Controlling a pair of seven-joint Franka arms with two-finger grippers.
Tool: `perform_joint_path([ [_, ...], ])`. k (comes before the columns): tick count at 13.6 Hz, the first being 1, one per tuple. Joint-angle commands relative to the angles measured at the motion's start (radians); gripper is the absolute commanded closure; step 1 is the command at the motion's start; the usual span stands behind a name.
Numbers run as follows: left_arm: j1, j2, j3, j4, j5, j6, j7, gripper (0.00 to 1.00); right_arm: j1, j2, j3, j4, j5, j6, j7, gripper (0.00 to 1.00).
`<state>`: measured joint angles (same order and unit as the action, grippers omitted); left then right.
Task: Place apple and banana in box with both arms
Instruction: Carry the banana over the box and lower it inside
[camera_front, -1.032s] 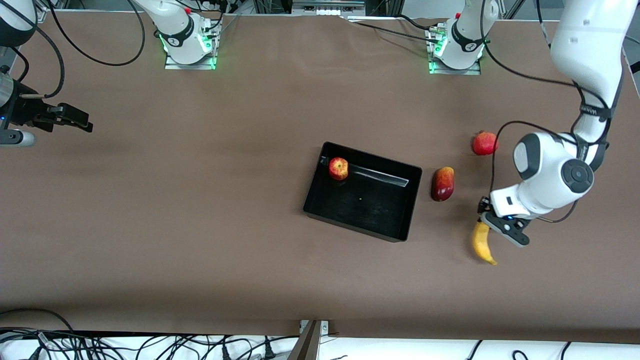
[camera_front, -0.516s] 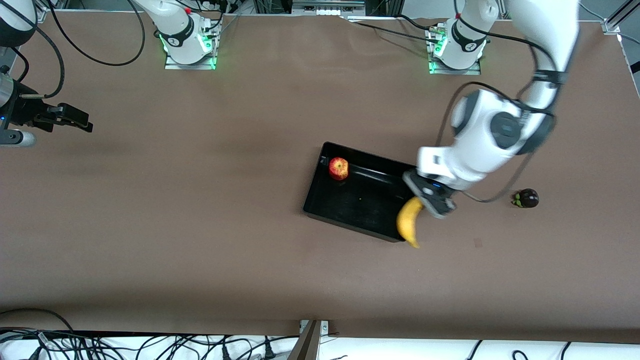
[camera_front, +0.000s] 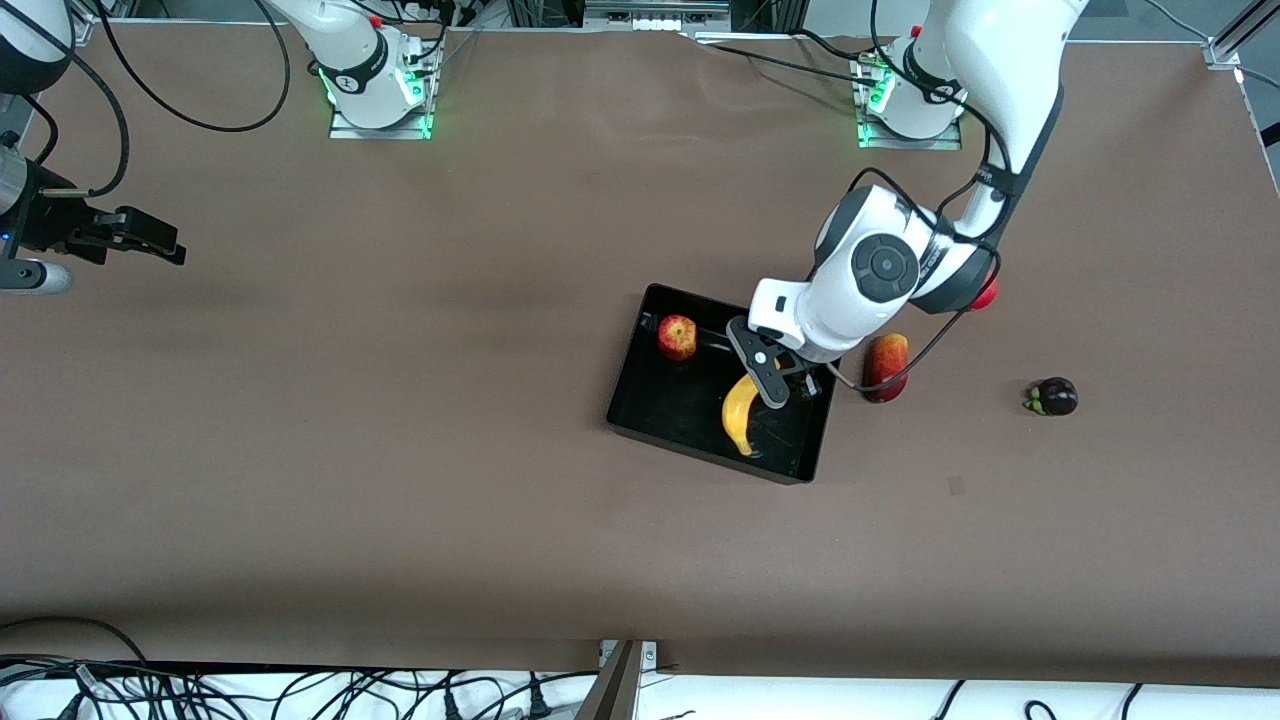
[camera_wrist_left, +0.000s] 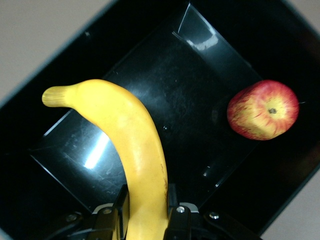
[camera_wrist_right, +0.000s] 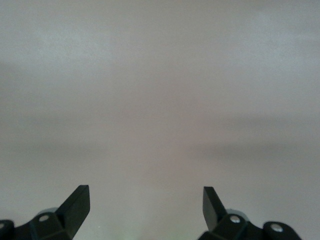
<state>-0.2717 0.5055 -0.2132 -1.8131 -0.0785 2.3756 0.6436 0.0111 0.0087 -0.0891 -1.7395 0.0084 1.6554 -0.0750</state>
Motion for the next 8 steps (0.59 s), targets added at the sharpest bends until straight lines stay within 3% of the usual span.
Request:
perform_joint_path([
  [1, -0.024, 0.014, 0.006, -0.012, -0.024, 0.011, -0.016, 1.0, 0.009, 0.008, -0.008, 0.02, -0.008, -0.02, 0.011, 0.0],
  [6, -0.047, 0.082, 0.006, -0.012, -0.024, 0.039, -0.073, 1.0, 0.009, 0.008, -0.008, 0.02, -0.007, -0.02, 0.011, 0.0],
  [8, -0.047, 0.102, 0.006, -0.012, -0.026, 0.04, -0.087, 0.75, 0.009, 0.008, -0.008, 0.02, -0.007, -0.02, 0.011, 0.0],
])
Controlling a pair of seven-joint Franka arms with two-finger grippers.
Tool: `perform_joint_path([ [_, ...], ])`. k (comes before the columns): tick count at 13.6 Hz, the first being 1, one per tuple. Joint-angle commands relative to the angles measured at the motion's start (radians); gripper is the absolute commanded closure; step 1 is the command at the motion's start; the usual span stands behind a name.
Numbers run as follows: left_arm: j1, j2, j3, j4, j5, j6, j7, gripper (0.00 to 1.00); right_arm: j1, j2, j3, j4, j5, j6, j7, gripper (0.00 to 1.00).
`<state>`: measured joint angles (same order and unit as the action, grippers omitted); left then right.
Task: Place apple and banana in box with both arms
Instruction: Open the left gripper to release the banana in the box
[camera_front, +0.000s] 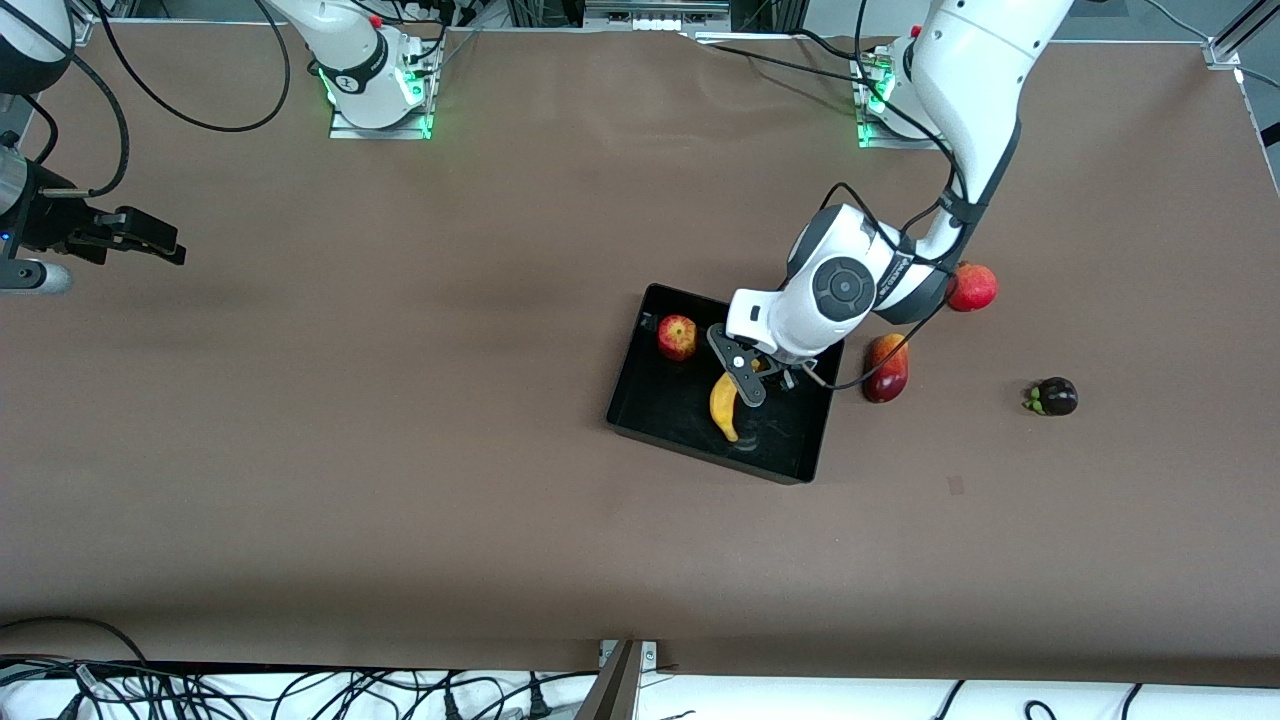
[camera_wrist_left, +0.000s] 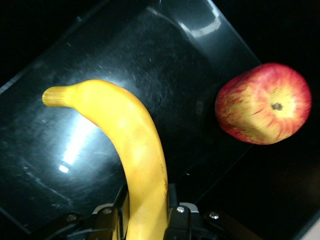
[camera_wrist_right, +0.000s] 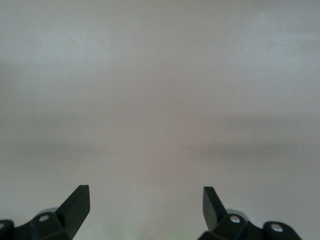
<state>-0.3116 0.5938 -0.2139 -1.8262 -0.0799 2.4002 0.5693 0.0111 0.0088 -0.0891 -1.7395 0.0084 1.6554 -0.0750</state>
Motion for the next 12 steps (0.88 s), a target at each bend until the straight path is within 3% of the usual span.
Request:
perform_joint_path([
  [1, -0.007, 0.017, 0.008, 0.001, -0.024, 0.016, -0.028, 0.55, 0.009, 0.008, -0.008, 0.02, -0.007, -0.02, 0.011, 0.0],
  [2, -0.007, 0.02, 0.007, 0.001, -0.024, 0.016, -0.049, 0.35, 0.009, 0.008, -0.008, 0.02, -0.007, -0.02, 0.011, 0.0],
  [3, -0.006, 0.015, 0.007, 0.001, -0.024, 0.013, -0.075, 0.0, 0.009, 0.008, -0.008, 0.02, -0.007, -0.02, 0.009, 0.0],
  [5, -0.003, -0.026, 0.021, 0.004, -0.024, -0.001, -0.069, 0.0, 0.009, 0.008, -0.008, 0.02, -0.007, -0.02, 0.009, 0.0],
  [8, -0.006, -0.109, 0.018, 0.051, -0.029, -0.154, -0.095, 0.0, 0.009, 0.008, -0.008, 0.02, -0.007, -0.02, 0.009, 0.0],
  [12, -0.089, -0.109, 0.013, 0.062, -0.112, -0.158, -0.459, 0.0, 0.009, 0.008, -0.008, 0.02, -0.007, -0.02, 0.009, 0.0],
])
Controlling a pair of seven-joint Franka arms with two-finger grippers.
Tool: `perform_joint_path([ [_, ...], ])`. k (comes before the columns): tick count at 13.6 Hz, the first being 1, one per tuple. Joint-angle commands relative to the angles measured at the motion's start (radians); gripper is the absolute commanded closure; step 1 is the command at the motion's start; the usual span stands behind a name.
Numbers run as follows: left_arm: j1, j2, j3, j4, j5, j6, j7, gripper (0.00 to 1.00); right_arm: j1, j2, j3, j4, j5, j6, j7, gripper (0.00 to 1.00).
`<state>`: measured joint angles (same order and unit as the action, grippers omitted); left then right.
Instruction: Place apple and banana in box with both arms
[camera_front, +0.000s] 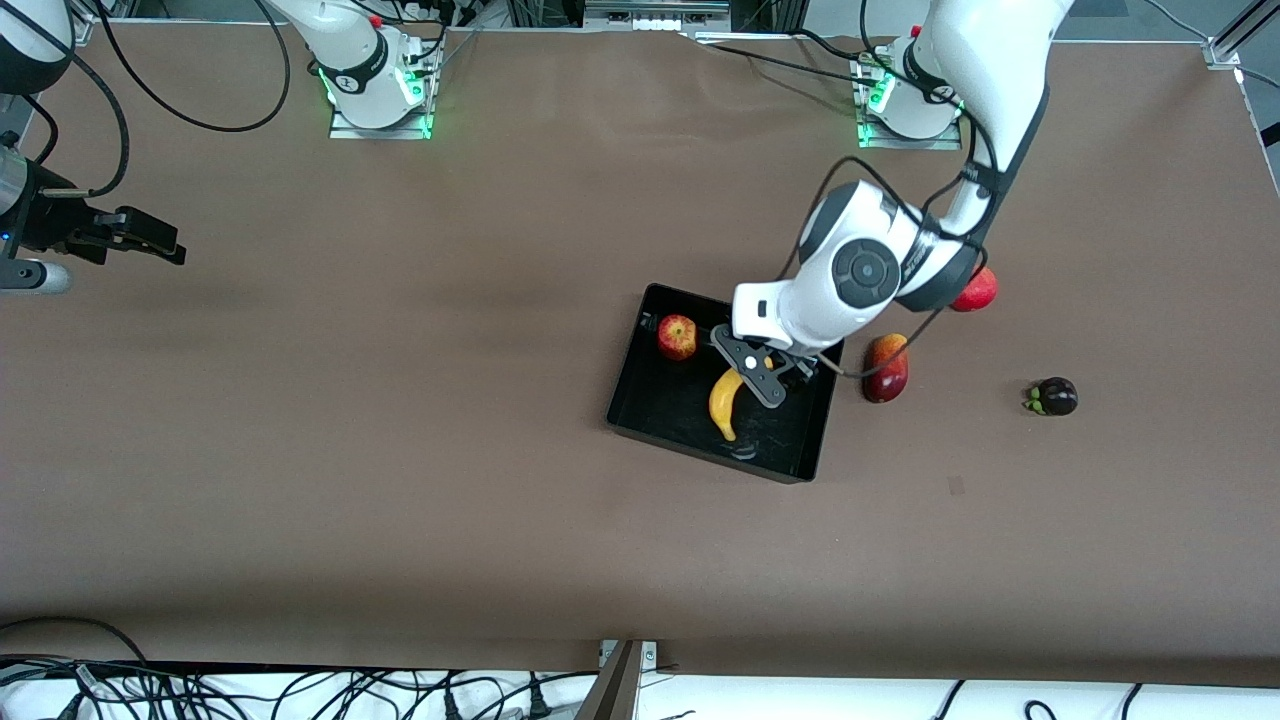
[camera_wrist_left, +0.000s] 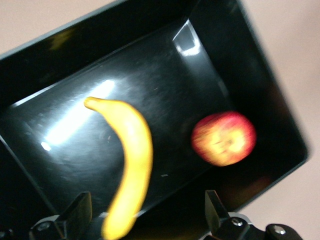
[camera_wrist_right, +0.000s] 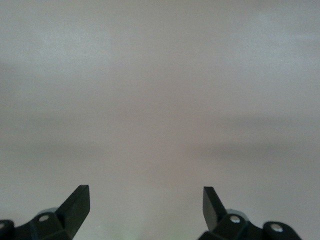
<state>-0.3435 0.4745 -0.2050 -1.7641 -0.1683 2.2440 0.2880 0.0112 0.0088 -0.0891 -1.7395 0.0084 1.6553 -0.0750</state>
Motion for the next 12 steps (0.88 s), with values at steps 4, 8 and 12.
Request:
perform_joint_path([
  [4, -0.127, 0.052, 0.001, 0.009, -0.023, 0.017, -0.409, 0.0, 0.009, 0.008, -0.008, 0.02, -0.007, -0.02, 0.009, 0.0],
  [8, -0.105, 0.01, 0.044, 0.011, -0.031, 0.016, -0.351, 0.0, 0.009, 0.008, -0.008, 0.02, -0.007, -0.02, 0.009, 0.0],
  [12, -0.004, -0.135, 0.047, 0.011, -0.023, -0.151, -0.368, 0.0, 0.009, 0.008, -0.008, 0.02, -0.007, -0.02, 0.009, 0.0],
])
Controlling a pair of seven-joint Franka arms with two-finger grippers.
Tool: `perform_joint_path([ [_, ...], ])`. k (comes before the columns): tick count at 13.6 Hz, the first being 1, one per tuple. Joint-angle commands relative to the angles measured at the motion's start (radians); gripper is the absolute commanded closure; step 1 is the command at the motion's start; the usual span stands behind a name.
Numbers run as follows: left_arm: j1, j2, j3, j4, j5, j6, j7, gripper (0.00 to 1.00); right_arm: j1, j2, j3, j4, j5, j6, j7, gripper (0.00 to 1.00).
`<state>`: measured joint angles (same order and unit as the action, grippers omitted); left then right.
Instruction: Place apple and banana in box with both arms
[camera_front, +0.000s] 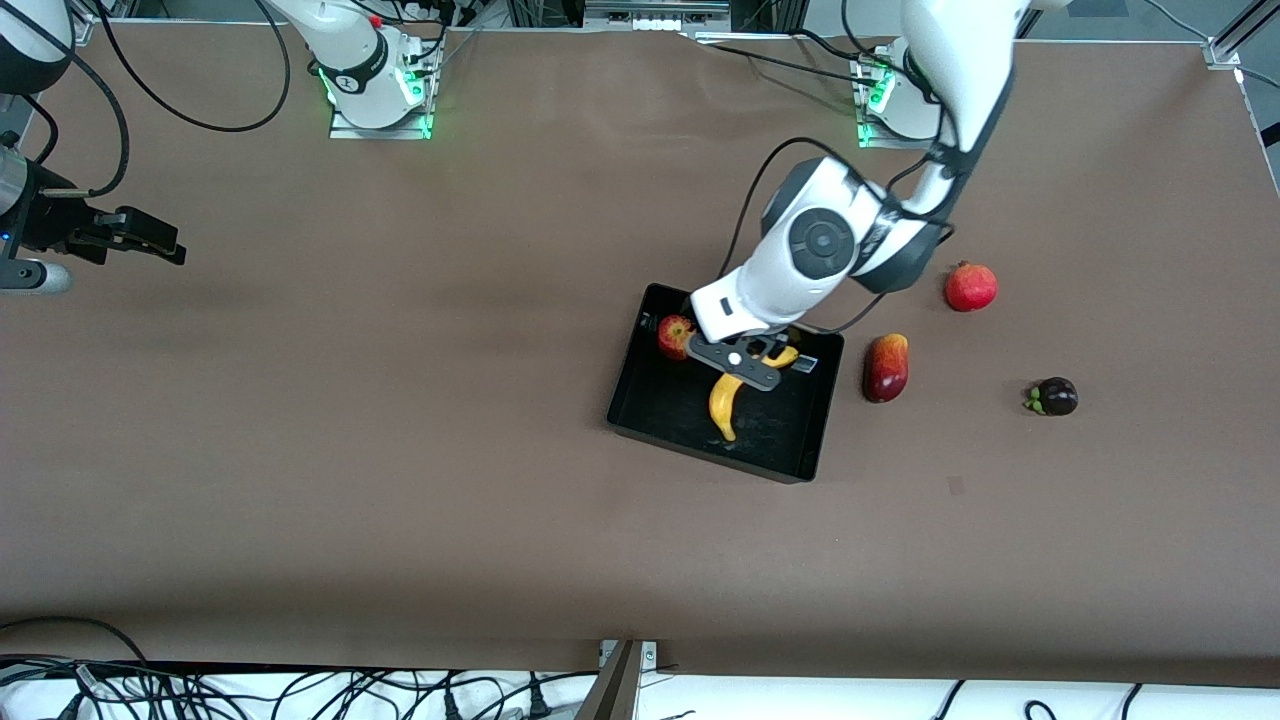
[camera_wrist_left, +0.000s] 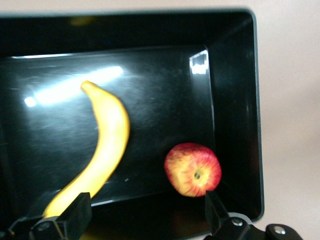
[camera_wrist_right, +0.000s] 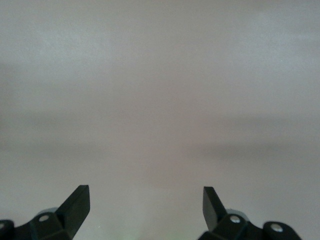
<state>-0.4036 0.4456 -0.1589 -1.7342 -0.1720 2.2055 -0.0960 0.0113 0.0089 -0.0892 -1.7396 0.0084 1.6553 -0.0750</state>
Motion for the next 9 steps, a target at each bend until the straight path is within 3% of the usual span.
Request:
perform_joint_path([
  [1, 0.096, -0.157, 0.001, -0.019, -0.018, -0.181, 0.015, 0.0, 0.009, 0.008, -0.007, 0.02, -0.007, -0.02, 0.009, 0.0],
  [5, 0.256, -0.381, -0.001, -0.024, 0.066, -0.467, 0.004, 0.0, 0.009, 0.008, -0.007, 0.02, -0.007, -0.02, 0.009, 0.0],
  [9, 0.379, -0.528, 0.005, -0.03, 0.167, -0.575, 0.007, 0.0, 0.009, 0.008, -0.007, 0.02, -0.007, -0.02, 0.011, 0.0],
])
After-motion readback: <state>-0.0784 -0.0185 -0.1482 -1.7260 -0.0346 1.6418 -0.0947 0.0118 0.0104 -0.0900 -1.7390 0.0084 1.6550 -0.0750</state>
